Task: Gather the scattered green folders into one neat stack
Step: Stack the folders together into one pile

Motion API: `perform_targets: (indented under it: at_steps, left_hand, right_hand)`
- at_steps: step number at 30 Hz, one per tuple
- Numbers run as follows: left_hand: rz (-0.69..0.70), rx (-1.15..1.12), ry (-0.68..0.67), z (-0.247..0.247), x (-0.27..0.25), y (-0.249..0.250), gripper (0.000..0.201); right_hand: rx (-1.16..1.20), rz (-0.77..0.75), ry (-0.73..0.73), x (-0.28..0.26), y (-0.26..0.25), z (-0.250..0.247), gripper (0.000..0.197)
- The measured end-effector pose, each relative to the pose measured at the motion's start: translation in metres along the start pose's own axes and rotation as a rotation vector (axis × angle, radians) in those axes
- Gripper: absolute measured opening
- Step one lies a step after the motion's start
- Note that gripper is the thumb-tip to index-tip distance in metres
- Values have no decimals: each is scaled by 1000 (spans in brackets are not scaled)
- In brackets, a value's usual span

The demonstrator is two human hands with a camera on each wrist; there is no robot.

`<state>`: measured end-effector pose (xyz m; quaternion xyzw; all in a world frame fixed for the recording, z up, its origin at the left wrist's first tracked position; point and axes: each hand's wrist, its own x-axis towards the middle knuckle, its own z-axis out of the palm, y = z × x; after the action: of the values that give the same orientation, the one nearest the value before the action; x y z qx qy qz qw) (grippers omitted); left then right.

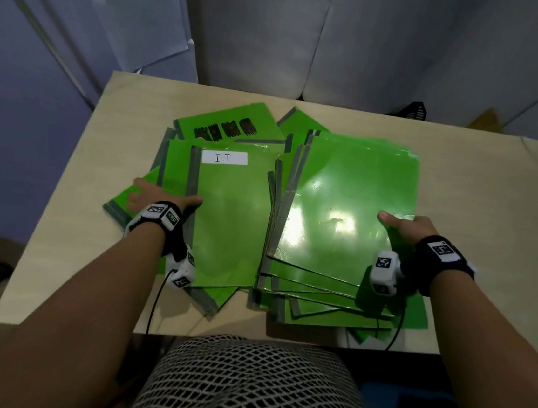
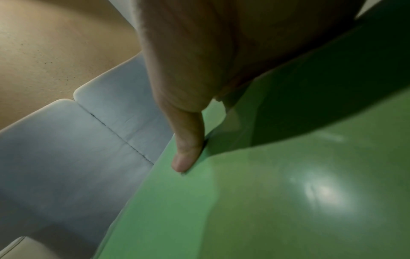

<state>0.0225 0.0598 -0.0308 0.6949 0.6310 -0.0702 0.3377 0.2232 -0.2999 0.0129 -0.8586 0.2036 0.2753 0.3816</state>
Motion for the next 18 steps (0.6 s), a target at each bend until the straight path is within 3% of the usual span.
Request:
perform_targets:
  at_steps: [4, 9, 11, 14, 18]
  left_hand:
    - [41, 34, -90, 5, 3, -8, 133]
    - [181, -132, -86, 0, -11, 14, 90]
    - [315, -143, -30, -11, -19, 32, 72]
    - [596, 13, 101, -37, -41, 75, 41]
    - [837, 270, 282, -69, -80, 138, 32]
  right_hand:
    - [-41, 7, -9, -5, 4, 3, 75]
    - [-154, 35, -35, -2, 11, 9, 82]
    - [-189, 41, -48, 3, 16, 14, 81]
    - [-210, 56, -84, 8, 20, 26, 73]
    - [-168, 69, -79, 22, 23, 32, 73]
